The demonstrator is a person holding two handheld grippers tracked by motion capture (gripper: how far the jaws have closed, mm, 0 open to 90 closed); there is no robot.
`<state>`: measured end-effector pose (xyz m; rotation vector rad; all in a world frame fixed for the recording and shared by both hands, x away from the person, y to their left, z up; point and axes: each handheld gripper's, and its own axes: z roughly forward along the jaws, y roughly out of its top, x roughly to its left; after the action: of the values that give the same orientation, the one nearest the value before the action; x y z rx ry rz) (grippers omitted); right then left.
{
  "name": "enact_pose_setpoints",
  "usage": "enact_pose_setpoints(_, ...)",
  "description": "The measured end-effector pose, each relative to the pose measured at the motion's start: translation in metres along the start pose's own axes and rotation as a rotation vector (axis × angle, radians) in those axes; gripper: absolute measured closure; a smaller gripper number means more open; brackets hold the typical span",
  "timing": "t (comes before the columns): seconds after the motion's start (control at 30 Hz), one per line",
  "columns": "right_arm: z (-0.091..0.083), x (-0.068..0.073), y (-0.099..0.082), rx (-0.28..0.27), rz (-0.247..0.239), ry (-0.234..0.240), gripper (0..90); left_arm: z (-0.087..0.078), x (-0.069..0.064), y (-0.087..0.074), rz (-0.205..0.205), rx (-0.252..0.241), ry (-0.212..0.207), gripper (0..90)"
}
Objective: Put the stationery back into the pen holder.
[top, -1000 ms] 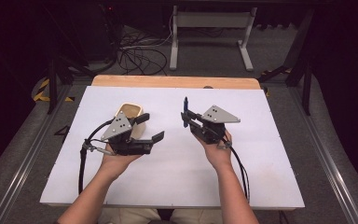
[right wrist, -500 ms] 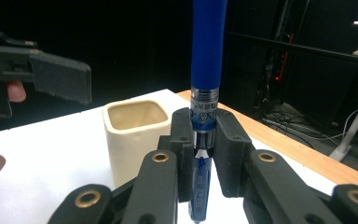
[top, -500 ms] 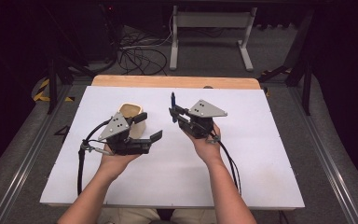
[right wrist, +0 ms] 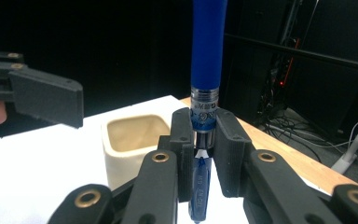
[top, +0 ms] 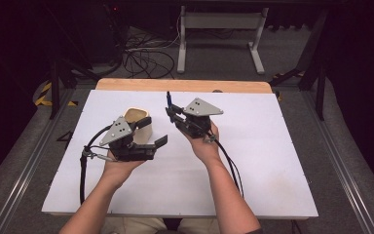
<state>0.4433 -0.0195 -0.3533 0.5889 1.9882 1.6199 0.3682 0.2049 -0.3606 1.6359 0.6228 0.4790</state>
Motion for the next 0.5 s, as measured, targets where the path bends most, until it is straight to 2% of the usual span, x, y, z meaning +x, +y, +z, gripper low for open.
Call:
enact_pose_setpoints(0.23,0.015,0.004,0.005,-0.009,-0.008,0.003,79.4,-0.003,0.006,0.0,-0.017,0.001,0.021,14.7)
enact_pose_setpoints(0.37,0.024,0.007,0.007,-0.012,-0.012,0.012,79.4,-0.006,0.007,0.002,-0.016,-0.008,0.02,14.6)
enact_pose_setpoints(0.5,0.033,0.011,0.009,-0.017,-0.013,0.004,79.4,-0.007,0.011,0.0,-0.015,0.0,0.038,14.8)
